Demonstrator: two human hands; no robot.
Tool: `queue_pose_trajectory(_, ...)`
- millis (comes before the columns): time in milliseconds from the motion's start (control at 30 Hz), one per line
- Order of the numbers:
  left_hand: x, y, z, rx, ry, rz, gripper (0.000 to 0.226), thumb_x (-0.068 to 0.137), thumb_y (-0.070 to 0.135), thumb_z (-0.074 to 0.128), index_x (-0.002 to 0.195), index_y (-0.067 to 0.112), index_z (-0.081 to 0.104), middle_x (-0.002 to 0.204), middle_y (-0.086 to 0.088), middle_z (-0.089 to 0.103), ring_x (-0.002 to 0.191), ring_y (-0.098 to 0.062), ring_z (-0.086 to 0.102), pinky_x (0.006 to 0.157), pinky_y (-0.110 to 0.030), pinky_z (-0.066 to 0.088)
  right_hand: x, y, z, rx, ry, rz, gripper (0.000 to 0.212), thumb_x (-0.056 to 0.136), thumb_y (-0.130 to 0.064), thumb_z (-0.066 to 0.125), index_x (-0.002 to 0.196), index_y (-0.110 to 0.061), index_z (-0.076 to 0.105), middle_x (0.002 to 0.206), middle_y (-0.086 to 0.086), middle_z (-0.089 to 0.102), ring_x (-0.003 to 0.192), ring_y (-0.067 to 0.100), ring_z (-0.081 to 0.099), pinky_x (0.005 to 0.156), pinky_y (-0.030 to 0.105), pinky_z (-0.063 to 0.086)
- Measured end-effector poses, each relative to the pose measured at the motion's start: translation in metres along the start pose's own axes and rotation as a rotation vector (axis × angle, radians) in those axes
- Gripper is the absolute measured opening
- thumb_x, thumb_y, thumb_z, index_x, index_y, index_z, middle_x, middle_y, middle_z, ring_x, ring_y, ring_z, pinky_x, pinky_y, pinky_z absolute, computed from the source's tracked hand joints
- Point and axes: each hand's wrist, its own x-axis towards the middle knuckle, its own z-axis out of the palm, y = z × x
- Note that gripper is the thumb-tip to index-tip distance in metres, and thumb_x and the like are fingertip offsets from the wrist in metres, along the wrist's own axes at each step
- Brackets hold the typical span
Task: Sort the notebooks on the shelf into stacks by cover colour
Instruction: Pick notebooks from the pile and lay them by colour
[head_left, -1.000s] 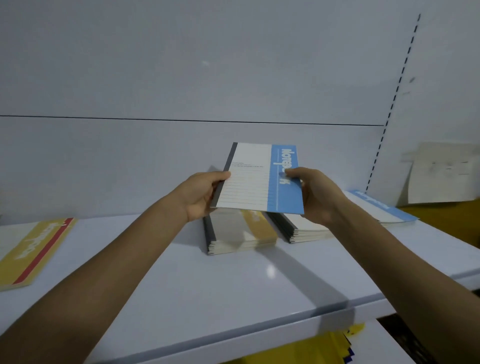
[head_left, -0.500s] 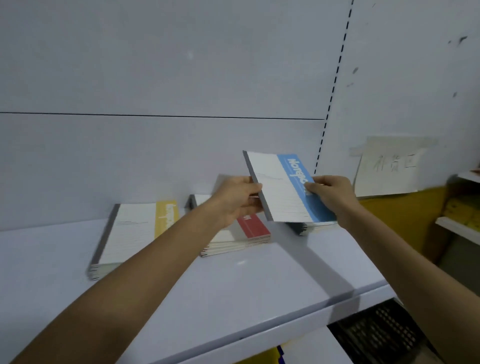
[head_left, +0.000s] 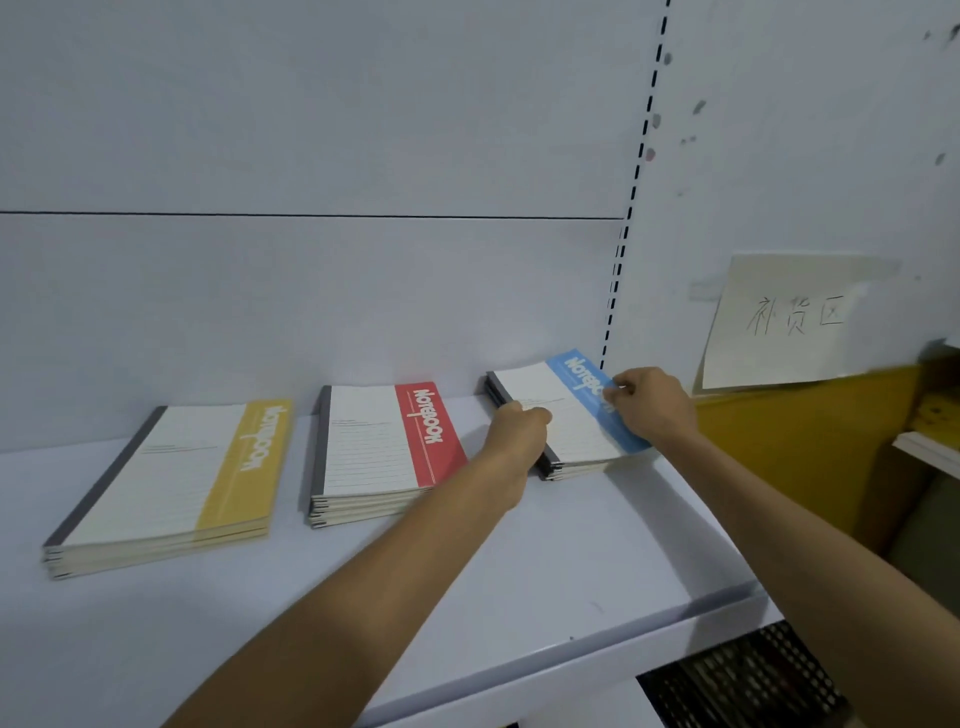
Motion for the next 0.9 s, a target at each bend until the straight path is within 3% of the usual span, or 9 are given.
queue_pose_trajectory(133,-0.004,-0.013,0.001,0.264,-0.027,0.17,0.034,0.094,0.019,0.05,0.127,0.012,0.049,0.126,0.0,0.055,0.108,-0.016,0.055,0.088,-0.026,0.044,0.007,0.007,0.009,0.028,-0.019,0.037,0.031,0.093,-0.032,0.056,0.118,-0.016,0.064,0.113,0.008,0.067,0.093,0.025,0.059,0.075,0.033,0.047)
queue_pose_trajectory(233,-0.006,-0.029,0.002,0.599,-0.049,0.323,0.051,0.093,0.032,0.055,0.136,0.009,0.038,0.145,-0.002,0.032,0.123,-0.015,0.044,0.095,-0.022,0.038,0.009,0.009,0.015,0.012,-0.045,0.037,0.041,0.092,-0.038,0.057,0.128,-0.018,0.057,0.121,0.005,0.064,0.106,0.025,0.058,0.08,0.034,0.045)
queue_pose_trajectory(333,-0.005,-0.036,-0.001,0.786,-0.058,0.365,0.066,0.09,0.036,0.06,0.143,0.007,0.032,0.155,-0.01,0.018,0.134,-0.02,0.035,0.106,-0.03,0.037,0.013,0.011,0.019,0.005,-0.066,-0.004,0.029,0.094,-0.034,0.055,0.115,-0.017,0.065,0.116,0.006,0.066,0.092,0.022,0.058,0.073,0.031,0.046)
queue_pose_trajectory(500,-0.009,-0.033,-0.001,0.925,-0.042,0.367,0.071,0.095,0.029,0.054,0.151,0.011,0.013,0.16,-0.01,-0.005,0.138,-0.023,0.033,0.108,-0.028,0.03,0.017,0.015,0.021,-0.038,-0.098,-0.054,0.025,0.096,-0.031,0.052,0.109,-0.017,0.069,0.112,0.006,0.068,0.088,0.022,0.059,0.074,0.034,0.05)
queue_pose_trajectory(667,-0.01,-0.035,0.0,0.993,-0.023,0.378,0.071,0.097,0.031,0.051,0.151,0.011,0.01,0.16,-0.009,-0.009,0.142,-0.023,0.025,0.109,-0.033,0.032,0.016,0.02,0.023,0.051,-0.047,-0.064,0.023,0.095,-0.027,0.054,0.107,-0.019,0.071,0.111,0.002,0.069,0.076,0.014,0.054,0.053,0.023,0.035)
queue_pose_trajectory(800,-0.011,-0.037,0.001,1.088,0.029,0.385,0.07,0.097,0.037,0.048,0.151,0.01,0.012,0.16,-0.01,-0.005,0.146,-0.022,0.008,0.108,-0.039,0.033,0.009,0.016,0.022,-0.109,0.0,-0.119,0.027,0.097,-0.024,0.045,0.102,-0.017,0.07,0.105,0.006,0.07,0.082,0.023,0.059,0.063,0.029,0.045)
queue_pose_trajectory(900,-0.013,-0.037,0.002,1.107,0.028,0.381,0.069,0.099,0.04,0.041,0.151,0.008,0.009,0.159,-0.012,-0.007,0.147,-0.022,0.001,0.11,-0.04,0.03,0.007,0.01,0.019,-0.236,-0.01,-0.122,0.028,0.098,-0.026,0.041,0.104,-0.018,0.067,0.105,0.007,0.068,0.082,0.023,0.057,0.064,0.031,0.045)
